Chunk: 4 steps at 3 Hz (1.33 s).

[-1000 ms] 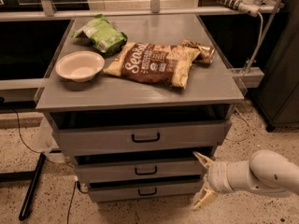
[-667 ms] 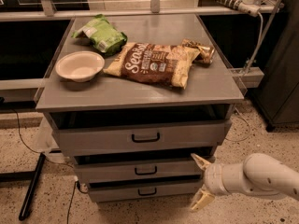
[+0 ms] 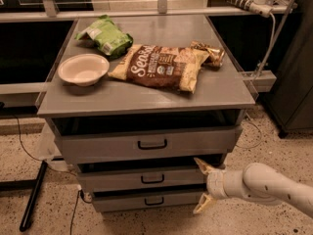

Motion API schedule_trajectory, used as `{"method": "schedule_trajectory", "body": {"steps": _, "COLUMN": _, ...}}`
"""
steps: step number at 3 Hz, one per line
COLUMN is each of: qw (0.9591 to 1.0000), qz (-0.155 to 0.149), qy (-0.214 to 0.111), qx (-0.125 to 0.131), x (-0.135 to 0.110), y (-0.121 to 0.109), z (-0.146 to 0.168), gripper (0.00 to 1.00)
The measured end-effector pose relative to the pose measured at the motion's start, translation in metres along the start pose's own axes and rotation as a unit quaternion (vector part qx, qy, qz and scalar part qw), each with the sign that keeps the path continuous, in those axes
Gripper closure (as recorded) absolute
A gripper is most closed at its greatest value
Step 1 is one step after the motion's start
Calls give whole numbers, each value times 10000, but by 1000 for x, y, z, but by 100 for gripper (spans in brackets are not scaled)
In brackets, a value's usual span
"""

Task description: Open middle drawer

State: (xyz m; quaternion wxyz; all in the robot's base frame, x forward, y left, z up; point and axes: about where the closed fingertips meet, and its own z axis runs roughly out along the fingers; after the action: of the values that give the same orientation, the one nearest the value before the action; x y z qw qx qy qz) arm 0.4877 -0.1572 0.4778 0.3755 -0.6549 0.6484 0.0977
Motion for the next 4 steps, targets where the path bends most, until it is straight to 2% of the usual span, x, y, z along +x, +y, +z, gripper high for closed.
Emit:
{"method": "schedule_trajectory", "body": {"steps": 1, "qw": 9995, "qz": -256, "qy": -179, "qx": 31, "x": 10, "y": -10, "z": 15, "gripper": 0}}
{"method": "schedule_trajectory", "body": {"steps": 3, "qw": 9956, "qz": -194, "qy": -906, "qx": -112, "x": 20, "y": -36, "z": 37, "gripper": 0}}
{"method": "schedule_trajectory", "body": {"steps": 4, "qw": 9932, "qz": -165, "qy": -1132, "qx": -215, "x": 18, "y": -45, "z": 49, "gripper": 0}}
